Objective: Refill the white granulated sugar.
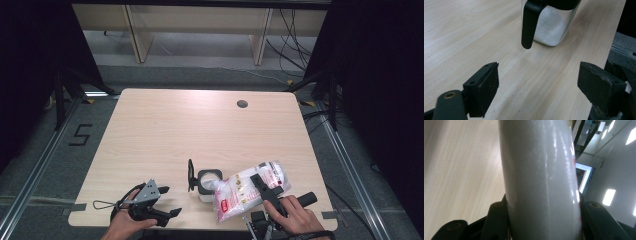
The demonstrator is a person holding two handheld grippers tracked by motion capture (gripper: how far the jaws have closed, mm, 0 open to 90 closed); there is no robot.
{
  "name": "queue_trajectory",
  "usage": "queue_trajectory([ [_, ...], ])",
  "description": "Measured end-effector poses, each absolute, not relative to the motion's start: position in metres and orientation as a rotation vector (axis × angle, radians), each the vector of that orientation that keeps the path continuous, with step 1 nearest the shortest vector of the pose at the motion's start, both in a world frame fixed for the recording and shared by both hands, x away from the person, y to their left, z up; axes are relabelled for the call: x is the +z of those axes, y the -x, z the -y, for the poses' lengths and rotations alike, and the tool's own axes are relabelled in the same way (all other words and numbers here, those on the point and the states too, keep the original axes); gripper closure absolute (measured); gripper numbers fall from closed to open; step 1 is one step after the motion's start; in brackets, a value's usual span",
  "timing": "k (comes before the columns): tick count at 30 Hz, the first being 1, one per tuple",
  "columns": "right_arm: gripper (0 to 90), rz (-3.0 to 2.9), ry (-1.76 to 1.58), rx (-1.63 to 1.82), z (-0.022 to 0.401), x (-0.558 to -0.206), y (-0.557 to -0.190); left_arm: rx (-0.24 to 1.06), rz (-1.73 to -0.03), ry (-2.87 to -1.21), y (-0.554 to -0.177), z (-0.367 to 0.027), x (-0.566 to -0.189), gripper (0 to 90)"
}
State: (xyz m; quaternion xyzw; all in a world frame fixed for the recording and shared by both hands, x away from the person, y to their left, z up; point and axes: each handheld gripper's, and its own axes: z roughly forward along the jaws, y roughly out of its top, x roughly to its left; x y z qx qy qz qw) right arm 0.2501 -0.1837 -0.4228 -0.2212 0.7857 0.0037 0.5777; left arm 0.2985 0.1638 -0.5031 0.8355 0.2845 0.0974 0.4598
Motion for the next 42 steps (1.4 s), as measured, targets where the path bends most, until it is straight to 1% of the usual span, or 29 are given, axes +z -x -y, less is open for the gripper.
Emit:
queue_trajectory([
  [1,58.1,-1.838,0.518,0.009,0.1837,-0.4228,-0.2501,0.248,-0.676,-2.065,-0.2996,-0.1645,-0.5027,16.8],
  [2,58.1,-1.850,0.520,-0.007,0.1832,-0.4214,-0.2496,0.244,-0.695,-2.059,-0.2986,-0.1641,-0.5028,16.8],
  [8,58.1,-1.845,0.523,-0.001,0.1836,-0.4207,-0.2492,0.246,-0.681,-2.065,-0.2993,-0.1642,-0.5029,16.8],
  [9,58.1,-1.858,0.473,0.019,0.1855,-0.4235,-0.2477,0.246,-0.679,-2.065,-0.2995,-0.1643,-0.5028,16.8],
  [10,58.2,-1.843,0.511,0.012,0.1843,-0.4219,-0.2488,0.247,-0.682,-2.070,-0.2993,-0.1645,-0.5024,16.8],
  [21,58.2,-1.831,0.528,0.013,0.1842,-0.4200,-0.2491,0.242,-0.689,-2.060,-0.2990,-0.1641,-0.5029,16.8],
  [26,58.2,-1.862,0.468,0.015,0.1867,-0.4213,-0.2465,0.243,-0.688,-2.062,-0.2990,-0.1642,-0.5029,16.8],
  [42,58.2,-1.841,0.518,0.010,0.1842,-0.4192,-0.2481,0.244,-0.694,-2.061,-0.2987,-0.1643,-0.5027,16.8],
])
